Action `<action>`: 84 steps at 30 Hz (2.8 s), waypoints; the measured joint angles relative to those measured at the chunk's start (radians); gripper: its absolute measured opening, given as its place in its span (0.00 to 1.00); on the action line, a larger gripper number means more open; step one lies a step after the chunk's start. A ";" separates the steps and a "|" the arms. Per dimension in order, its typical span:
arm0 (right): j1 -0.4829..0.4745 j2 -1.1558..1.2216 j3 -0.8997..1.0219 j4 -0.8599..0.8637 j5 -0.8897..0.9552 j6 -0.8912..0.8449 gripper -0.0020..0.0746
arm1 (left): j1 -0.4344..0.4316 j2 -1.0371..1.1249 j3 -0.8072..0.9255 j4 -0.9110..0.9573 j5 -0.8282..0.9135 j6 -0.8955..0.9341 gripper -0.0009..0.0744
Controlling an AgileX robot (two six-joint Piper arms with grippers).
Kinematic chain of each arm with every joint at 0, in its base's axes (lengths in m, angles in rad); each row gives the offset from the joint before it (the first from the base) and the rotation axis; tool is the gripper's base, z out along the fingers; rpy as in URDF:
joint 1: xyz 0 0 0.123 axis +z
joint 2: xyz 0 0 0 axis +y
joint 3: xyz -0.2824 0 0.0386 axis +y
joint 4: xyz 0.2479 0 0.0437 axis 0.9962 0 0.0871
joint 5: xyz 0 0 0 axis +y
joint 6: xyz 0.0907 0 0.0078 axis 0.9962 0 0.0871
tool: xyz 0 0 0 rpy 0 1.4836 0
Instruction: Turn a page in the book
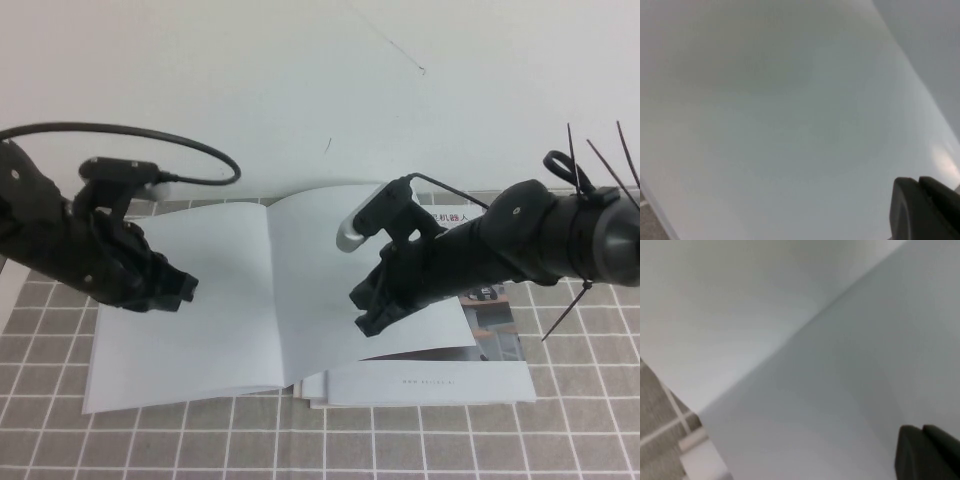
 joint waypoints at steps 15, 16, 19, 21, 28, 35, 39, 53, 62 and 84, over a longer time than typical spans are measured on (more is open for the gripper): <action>-0.122 0.025 -0.006 -0.379 0.243 0.359 0.02 | 0.000 0.174 0.018 0.016 -0.027 0.021 0.01; -0.128 0.016 -0.006 -0.400 0.258 0.369 0.02 | 0.000 0.174 0.018 0.016 -0.027 0.023 0.01; -0.139 -0.018 0.003 -0.454 0.281 0.395 0.02 | 0.000 0.174 0.018 0.016 -0.027 0.023 0.01; -0.139 -0.056 0.013 -0.463 0.281 0.402 0.02 | 0.000 0.172 0.018 0.016 -0.021 0.023 0.01; -0.139 -0.286 0.026 -0.465 0.279 0.413 0.02 | 0.000 0.034 0.018 -0.028 0.046 0.023 0.01; -0.139 -0.627 0.026 -0.466 0.291 0.430 0.02 | 0.000 -0.338 0.018 -0.044 0.077 0.023 0.01; -0.139 -0.812 0.026 -0.466 0.363 0.446 0.02 | 0.000 -0.565 0.028 -0.037 0.097 0.023 0.01; -0.139 -1.454 0.376 -0.639 0.475 0.674 0.02 | 0.000 -1.306 0.359 0.099 0.083 -0.183 0.01; -0.139 -1.607 0.637 -0.737 0.321 0.771 0.02 | 0.000 -1.341 0.507 0.232 0.041 -0.342 0.01; -0.139 -1.607 0.889 -0.729 0.311 0.776 0.02 | 0.000 -1.328 0.528 0.232 0.025 -0.356 0.01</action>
